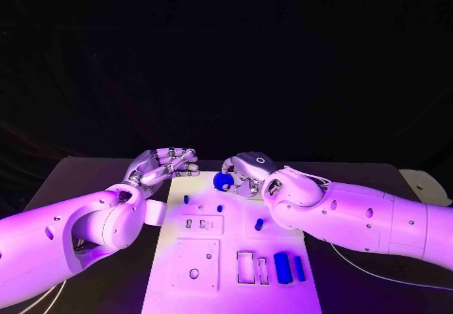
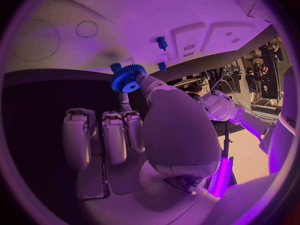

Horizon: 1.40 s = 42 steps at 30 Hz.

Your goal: Assemble the parts on the task board

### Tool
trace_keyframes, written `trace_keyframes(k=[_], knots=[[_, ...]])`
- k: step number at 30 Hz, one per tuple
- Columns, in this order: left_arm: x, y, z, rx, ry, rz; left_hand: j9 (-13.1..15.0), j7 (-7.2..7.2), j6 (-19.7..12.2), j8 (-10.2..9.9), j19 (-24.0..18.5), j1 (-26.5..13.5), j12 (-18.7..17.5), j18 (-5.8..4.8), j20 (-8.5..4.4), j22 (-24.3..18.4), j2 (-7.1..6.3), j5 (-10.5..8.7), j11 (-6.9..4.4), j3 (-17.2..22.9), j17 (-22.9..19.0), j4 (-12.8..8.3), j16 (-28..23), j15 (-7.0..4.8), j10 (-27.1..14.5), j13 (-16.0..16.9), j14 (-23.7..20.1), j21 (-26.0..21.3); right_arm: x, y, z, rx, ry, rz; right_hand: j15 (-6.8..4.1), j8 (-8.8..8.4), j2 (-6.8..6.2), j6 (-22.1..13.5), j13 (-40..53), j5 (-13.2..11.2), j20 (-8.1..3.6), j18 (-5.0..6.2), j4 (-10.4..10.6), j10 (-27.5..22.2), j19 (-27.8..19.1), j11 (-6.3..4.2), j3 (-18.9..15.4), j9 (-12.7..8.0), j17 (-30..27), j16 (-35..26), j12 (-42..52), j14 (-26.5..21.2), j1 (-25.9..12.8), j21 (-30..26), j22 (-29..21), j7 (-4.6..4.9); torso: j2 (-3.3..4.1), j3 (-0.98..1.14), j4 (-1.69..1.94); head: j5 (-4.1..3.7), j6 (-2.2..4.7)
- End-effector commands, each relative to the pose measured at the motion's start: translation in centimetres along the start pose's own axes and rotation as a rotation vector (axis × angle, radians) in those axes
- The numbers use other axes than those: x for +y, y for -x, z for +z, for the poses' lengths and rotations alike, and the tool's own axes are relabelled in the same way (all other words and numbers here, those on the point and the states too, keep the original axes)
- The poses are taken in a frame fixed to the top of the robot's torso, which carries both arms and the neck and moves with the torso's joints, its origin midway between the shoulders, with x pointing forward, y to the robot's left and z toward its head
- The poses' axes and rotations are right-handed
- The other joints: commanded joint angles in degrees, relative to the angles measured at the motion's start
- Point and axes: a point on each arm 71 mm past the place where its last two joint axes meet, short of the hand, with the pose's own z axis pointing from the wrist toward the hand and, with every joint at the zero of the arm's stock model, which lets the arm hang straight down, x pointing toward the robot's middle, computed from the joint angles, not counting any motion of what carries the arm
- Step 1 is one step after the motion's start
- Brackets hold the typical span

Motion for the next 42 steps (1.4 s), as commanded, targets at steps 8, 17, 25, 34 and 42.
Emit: trace_keyframes(k=[8,17,25,34,42], knots=[[-0.1,-0.2,0.1,0.018,-0.006,-0.011,0.08,0.46,-0.48,-0.23,0.41,-0.22,-0.17,0.83,0.14,-0.07,0.00,0.06,0.26,0.33,0.08,0.04,-0.37,0.35,0.20,0.04,-0.08,-0.25,0.8,-1.5,1.0,0.021,0.013,-0.026,-0.34,-0.30,-0.10,2.55,10.26,0.20,-0.21,-0.47,0.10,2.14,2.25,-0.41,0.48,0.52,10.94,0.04,-0.02,5.07,-0.88,0.51,8.47,-2.48,0.01,0.05,-0.13,0.16,-0.19],[-0.1,-0.2,0.2,0.018,-0.006,-0.011,0.08,0.46,-0.48,-0.23,0.41,-0.22,-0.17,0.83,0.14,-0.07,0.00,0.06,0.26,0.33,0.08,0.04,-0.37,0.35,0.20,0.04,-0.08,-0.25,1.3,-2.8,1.3,0.045,0.018,-0.015,-0.34,-0.33,-0.12,2.53,10.24,0.19,-0.21,-0.43,0.10,2.12,2.17,-0.40,0.51,0.52,10.85,0.02,-0.04,5.05,-0.92,0.41,8.34,-2.48,-0.01,0.09,-0.12,0.34,-0.32],[-0.1,-0.2,0.2,0.019,-0.006,-0.012,0.08,0.46,-0.48,-0.23,0.41,-0.22,-0.17,0.83,0.14,-0.07,0.00,0.06,0.26,0.33,0.08,0.04,-0.37,0.35,0.20,0.04,-0.08,-0.25,1.3,-3.2,1.6,0.054,0.010,-0.019,0.01,-1.72,-0.80,1.21,9.69,-0.09,0.01,-0.39,0.26,1.59,2.08,0.08,1.09,0.30,10.68,-0.03,-0.65,5.01,-2.17,0.26,8.21,-1.86,-0.01,0.08,-0.13,0.35,-0.37],[0.0,-0.1,0.2,0.018,-0.005,-0.011,0.09,0.46,-0.54,-0.28,0.43,-0.13,-0.40,0.83,0.15,-0.14,0.00,0.05,0.27,0.50,0.23,-0.05,-0.45,0.36,0.22,0.03,-0.13,-0.31,1.1,-3.3,1.6,0.059,0.008,-0.011,2.03,-7.41,-2.25,-4.87,7.92,-2.19,1.88,-0.23,2.85,-0.25,1.69,2.33,-3.10,-1.14,10.48,-0.05,-2.56,4.95,-7.71,-0.28,7.86,0.50,-0.06,0.07,-0.13,0.28,-0.17],[0.0,0.0,0.1,0.014,-0.004,-0.010,0.09,0.46,-0.54,-0.28,0.43,-0.13,-0.40,0.83,0.15,-0.14,0.00,0.05,0.27,0.50,0.23,-0.05,-0.45,0.36,0.22,0.03,-0.13,-0.31,0.4,-2.5,0.3,0.029,0.004,0.016,2.07,-7.81,-0.51,-3.72,8.27,-1.28,2.07,-0.30,3.10,0.04,1.89,2.29,-6.52,-0.98,10.69,0.03,-2.20,4.98,-9.69,-0.02,8.28,0.40,-0.07,0.15,-0.25,0.36,0.01]])
